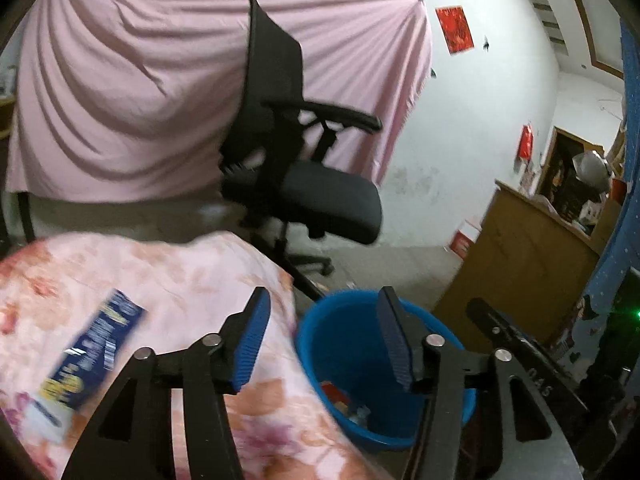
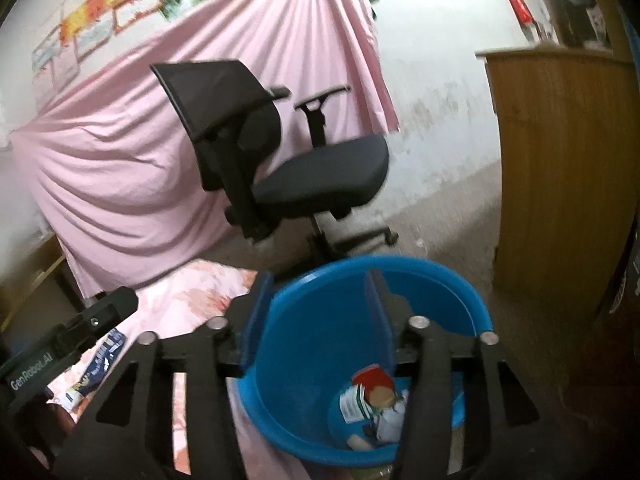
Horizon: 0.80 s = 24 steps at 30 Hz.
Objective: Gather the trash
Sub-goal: 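Open both tools over the blue basin to drop the white strips, then move both tools back over the quilt toward the sachet and cap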
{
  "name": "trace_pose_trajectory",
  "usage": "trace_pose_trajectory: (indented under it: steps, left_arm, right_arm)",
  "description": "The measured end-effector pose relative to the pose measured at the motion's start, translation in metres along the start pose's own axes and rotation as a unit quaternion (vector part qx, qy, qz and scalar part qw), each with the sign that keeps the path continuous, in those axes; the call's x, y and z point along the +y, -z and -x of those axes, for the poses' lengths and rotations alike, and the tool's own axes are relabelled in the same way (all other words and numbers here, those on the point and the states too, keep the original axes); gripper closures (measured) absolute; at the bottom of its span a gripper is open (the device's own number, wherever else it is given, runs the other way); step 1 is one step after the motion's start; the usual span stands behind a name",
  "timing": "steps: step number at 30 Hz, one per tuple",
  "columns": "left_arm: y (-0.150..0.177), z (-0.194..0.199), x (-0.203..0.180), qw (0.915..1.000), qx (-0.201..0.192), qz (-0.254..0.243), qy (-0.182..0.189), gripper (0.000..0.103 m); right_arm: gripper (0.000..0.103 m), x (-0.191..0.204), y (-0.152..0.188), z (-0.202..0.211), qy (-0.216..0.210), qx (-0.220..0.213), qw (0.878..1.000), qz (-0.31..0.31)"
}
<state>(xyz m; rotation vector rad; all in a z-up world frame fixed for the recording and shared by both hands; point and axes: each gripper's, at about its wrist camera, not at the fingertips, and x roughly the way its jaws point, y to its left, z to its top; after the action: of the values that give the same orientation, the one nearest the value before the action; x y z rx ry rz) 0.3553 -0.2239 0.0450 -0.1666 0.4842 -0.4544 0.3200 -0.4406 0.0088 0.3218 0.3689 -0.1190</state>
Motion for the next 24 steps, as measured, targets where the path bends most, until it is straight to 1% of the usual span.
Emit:
trace_pose_trajectory:
  steps: [3,6,7,8,11,15,20,22,24]
  left_arm:
    - [-0.005,0.018,0.012,0.9995,-0.024,-0.005,-0.022,0.047]
    - [-0.008,0.036,0.025,0.9978,-0.046,-0.012,-0.047,0.037]
    - [-0.008,0.044,0.031,0.9969,-0.055,-0.012,-0.055,0.026]
    - [-0.008,0.048,0.035,0.9961,-0.062,-0.011,-0.061,0.016]
    - [-0.005,0.069,0.054,0.9911,-0.097,-0.003,-0.092,0.006]
    - [0.0,0.092,0.076,0.9821,-0.127,-0.004,-0.139,0.004]
    - [0.012,0.129,0.101,0.9646,-0.174,-0.007,-0.198,0.004]
    - [0.018,0.142,0.113,0.9572,-0.186,-0.01,-0.222,0.004]
    - [0.024,0.152,0.124,0.9528,-0.19,-0.01,-0.237,0.004]
  right_arm:
    - [0.014,0.011,-0.003,0.008,-0.015,-0.025,1.0,0.009]
    - [0.004,0.025,-0.005,0.015,-0.03,-0.048,0.998,0.016]
    - [0.001,0.029,-0.005,0.017,-0.035,-0.057,0.998,0.018]
    - [0.0,0.033,-0.005,0.02,-0.039,-0.067,0.997,0.018]
    - [0.0,0.048,-0.004,0.025,-0.05,-0.086,0.995,0.023]
    - [0.0,0.071,-0.003,0.029,-0.069,-0.103,0.992,0.039]
    - [0.0,0.099,0.001,0.033,-0.101,-0.104,0.988,0.053]
    - [0.0,0.114,0.004,0.034,-0.121,-0.102,0.986,0.06]
    - [0.0,0.127,0.007,0.035,-0.132,-0.1,0.984,0.073]
